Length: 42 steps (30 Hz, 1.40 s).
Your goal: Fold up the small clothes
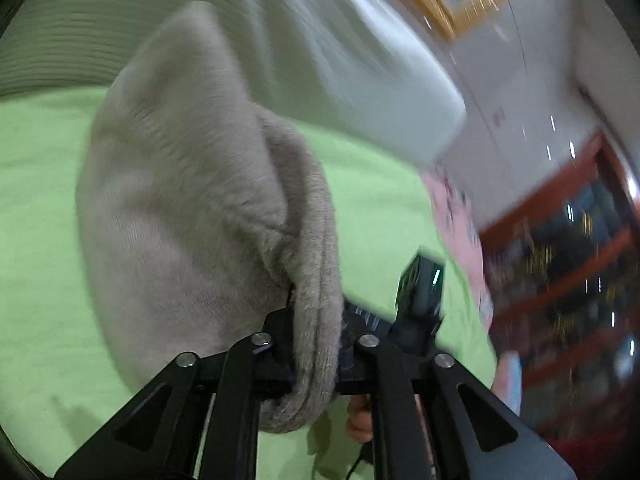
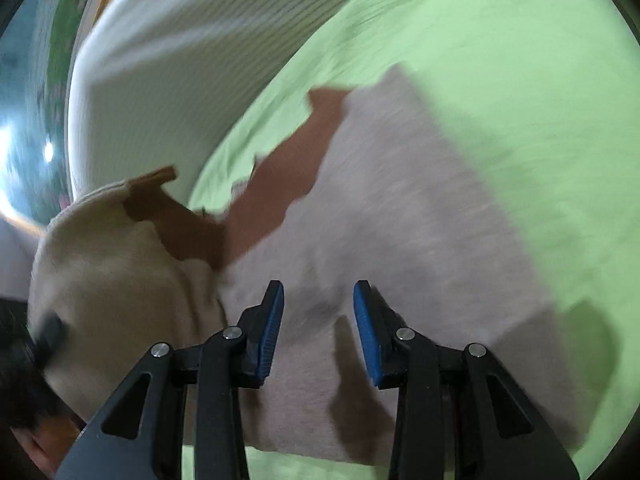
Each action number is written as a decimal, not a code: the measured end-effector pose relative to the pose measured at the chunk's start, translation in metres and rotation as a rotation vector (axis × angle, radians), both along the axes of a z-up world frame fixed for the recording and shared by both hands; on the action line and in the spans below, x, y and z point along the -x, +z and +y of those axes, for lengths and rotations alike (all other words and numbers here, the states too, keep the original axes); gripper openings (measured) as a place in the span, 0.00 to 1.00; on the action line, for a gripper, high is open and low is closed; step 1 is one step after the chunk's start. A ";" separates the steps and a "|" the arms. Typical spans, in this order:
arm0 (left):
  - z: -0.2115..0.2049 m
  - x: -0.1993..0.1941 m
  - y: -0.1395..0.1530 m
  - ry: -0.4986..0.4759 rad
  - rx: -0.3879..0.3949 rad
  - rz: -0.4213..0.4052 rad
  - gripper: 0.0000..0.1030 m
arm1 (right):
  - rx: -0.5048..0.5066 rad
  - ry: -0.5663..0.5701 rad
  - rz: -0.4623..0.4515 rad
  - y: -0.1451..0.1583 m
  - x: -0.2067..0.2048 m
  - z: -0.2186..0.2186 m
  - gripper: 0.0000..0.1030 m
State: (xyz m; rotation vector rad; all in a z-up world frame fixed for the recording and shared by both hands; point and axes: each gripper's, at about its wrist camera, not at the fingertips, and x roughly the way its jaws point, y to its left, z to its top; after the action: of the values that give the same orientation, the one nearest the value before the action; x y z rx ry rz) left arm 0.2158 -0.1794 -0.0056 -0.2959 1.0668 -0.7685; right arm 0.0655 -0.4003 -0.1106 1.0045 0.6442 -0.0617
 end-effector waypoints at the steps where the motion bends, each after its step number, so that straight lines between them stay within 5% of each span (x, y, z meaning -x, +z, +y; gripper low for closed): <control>1: -0.019 -0.001 -0.017 -0.046 -0.020 0.039 0.17 | -0.045 -0.017 -0.015 -0.004 0.006 -0.009 0.37; 6: -0.039 0.005 -0.068 -0.091 -0.067 0.174 0.22 | -0.172 -0.021 -0.070 -0.013 0.018 -0.023 0.37; 9: -0.021 0.013 -0.066 -0.073 -0.052 0.194 0.44 | -0.206 -0.025 -0.088 -0.014 0.019 -0.026 0.37; 13: 0.023 0.015 -0.051 0.049 -0.082 0.149 0.57 | -0.207 -0.020 -0.080 -0.013 0.018 -0.024 0.40; 19: 0.086 -0.006 -0.071 0.284 -0.142 0.208 0.58 | -0.030 0.078 -0.010 0.013 -0.007 0.002 0.46; 24: 0.101 -0.009 -0.086 0.344 -0.171 0.233 0.63 | 0.192 0.186 0.094 0.028 -0.040 0.023 0.49; 27: 0.094 -0.013 -0.095 0.347 -0.160 0.255 0.66 | 0.252 0.234 0.138 0.026 -0.056 0.030 0.61; 30: 0.103 -0.011 -0.103 0.345 -0.153 0.271 0.67 | 0.285 0.250 0.167 0.024 -0.065 0.032 0.61; 32: 0.103 -0.013 -0.105 0.351 -0.147 0.277 0.68 | 0.292 0.255 0.163 0.024 -0.066 0.031 0.56; 34: 0.103 -0.014 -0.105 0.353 -0.141 0.278 0.68 | 0.309 0.266 0.150 0.027 -0.064 0.030 0.32; 36: 0.097 -0.016 -0.103 0.351 -0.150 0.275 0.68 | 0.329 0.269 0.131 0.035 -0.062 0.030 0.18; 42: 0.086 -0.020 -0.087 0.334 -0.137 0.246 0.68 | 0.401 0.254 -0.107 0.098 -0.041 0.030 0.13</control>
State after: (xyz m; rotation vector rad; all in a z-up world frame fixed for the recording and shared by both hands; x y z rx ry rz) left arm 0.2360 -0.0931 -0.0923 -0.4464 1.2557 -0.3637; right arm 0.1068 -0.3707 -0.0122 0.5311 0.6262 0.0836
